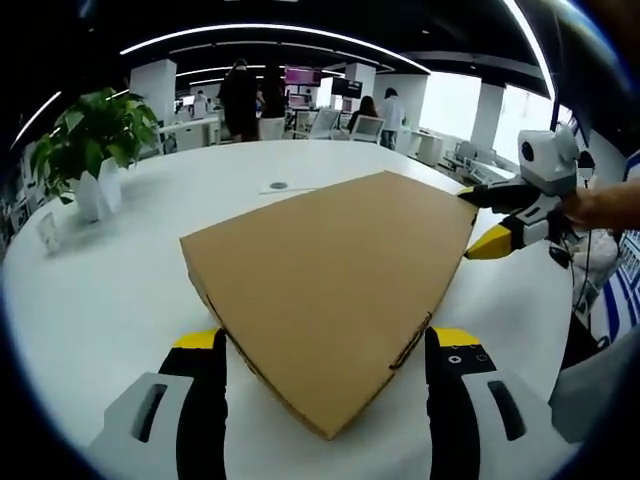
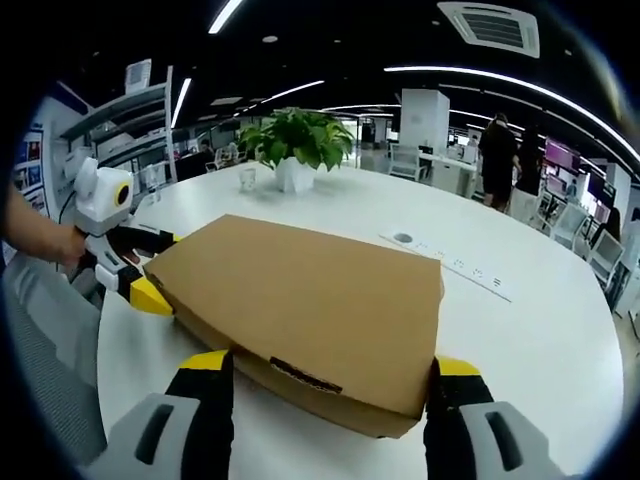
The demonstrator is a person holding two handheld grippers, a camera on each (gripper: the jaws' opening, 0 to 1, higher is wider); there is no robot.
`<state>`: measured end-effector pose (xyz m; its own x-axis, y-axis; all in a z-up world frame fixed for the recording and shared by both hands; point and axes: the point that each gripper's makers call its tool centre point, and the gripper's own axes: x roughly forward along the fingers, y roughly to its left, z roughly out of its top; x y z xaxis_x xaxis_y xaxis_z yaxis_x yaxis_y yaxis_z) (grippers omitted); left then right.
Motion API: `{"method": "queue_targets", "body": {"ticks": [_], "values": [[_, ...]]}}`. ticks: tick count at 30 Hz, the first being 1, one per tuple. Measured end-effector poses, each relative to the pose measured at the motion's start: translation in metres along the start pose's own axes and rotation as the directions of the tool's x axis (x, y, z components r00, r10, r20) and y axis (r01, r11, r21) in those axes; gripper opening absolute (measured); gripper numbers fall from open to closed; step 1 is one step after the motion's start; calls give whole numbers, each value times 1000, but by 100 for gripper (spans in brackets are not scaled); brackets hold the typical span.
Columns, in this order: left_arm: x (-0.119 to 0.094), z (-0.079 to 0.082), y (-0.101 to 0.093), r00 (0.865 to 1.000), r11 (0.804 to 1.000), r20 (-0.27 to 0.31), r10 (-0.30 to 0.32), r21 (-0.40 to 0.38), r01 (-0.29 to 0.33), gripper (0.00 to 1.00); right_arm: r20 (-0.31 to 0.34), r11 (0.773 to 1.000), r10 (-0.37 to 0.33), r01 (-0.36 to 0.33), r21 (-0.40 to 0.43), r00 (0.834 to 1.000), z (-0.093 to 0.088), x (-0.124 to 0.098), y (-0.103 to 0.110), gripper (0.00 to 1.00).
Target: Operate the shoe box by opening the lid, removing the specified soft item, and placing it in the target area until the item is outside and the box remains undamaged.
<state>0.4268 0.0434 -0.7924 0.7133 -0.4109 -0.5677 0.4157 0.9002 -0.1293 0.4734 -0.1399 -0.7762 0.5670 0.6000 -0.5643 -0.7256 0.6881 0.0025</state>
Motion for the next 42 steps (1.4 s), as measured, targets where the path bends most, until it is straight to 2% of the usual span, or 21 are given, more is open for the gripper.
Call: {"method": "queue_targets", "body": {"ticks": [13, 16, 32, 42], "values": [[-12, -6, 16, 998, 998, -33, -54, 38, 56, 84, 15, 999, -33, 33, 28, 999, 0, -2, 23, 73], [-14, -7, 20, 997, 997, -41, -64, 44, 66, 84, 31, 997, -32, 30, 70, 999, 3, -2, 29, 74], [-32, -19, 40, 989, 988, -86, -118, 91, 126, 84, 7, 1000, -23, 22, 22, 1000, -3, -8, 61, 64], [-43, -25, 53, 982, 980, -116, -150, 117, 163, 84, 1, 999, 5, -5, 47, 1000, -2, -10, 83, 61]]}}
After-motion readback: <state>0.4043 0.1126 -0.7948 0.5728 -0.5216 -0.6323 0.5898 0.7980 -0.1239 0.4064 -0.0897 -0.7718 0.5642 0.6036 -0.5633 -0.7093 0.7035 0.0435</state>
